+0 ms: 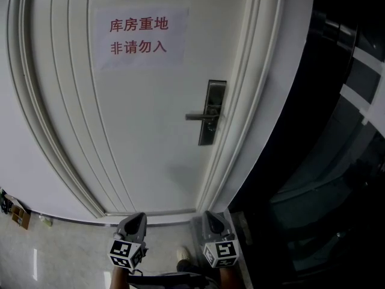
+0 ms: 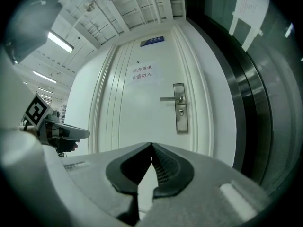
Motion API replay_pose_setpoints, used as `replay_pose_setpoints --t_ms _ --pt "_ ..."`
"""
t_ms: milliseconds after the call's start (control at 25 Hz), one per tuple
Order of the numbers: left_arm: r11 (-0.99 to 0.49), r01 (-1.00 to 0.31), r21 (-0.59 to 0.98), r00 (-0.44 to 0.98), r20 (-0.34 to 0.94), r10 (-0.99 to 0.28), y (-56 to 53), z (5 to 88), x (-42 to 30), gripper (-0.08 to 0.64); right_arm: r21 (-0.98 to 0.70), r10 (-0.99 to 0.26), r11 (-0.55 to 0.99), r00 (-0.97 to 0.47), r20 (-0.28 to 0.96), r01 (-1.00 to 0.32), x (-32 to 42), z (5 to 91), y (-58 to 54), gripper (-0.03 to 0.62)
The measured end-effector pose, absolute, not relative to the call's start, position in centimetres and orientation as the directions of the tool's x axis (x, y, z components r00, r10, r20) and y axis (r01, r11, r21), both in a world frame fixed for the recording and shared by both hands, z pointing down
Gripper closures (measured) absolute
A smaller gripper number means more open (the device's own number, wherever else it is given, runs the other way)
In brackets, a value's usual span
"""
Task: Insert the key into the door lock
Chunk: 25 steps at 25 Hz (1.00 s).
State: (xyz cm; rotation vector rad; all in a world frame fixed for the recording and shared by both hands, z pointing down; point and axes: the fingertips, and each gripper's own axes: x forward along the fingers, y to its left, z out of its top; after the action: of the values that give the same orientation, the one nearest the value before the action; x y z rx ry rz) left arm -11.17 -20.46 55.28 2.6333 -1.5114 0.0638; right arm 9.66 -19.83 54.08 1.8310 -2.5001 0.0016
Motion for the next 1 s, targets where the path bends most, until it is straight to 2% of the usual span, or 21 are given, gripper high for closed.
replay_pose_setpoints --t_ms 1000 --pt "-0.482 -0.873 0.079 0.488 0.091 -0.868 -20.23 55.21 -10.62 0.558 0.024 -0.941 0.336 -0.335 0.045 -0.942 9.64 54.38 -19.57 0.591"
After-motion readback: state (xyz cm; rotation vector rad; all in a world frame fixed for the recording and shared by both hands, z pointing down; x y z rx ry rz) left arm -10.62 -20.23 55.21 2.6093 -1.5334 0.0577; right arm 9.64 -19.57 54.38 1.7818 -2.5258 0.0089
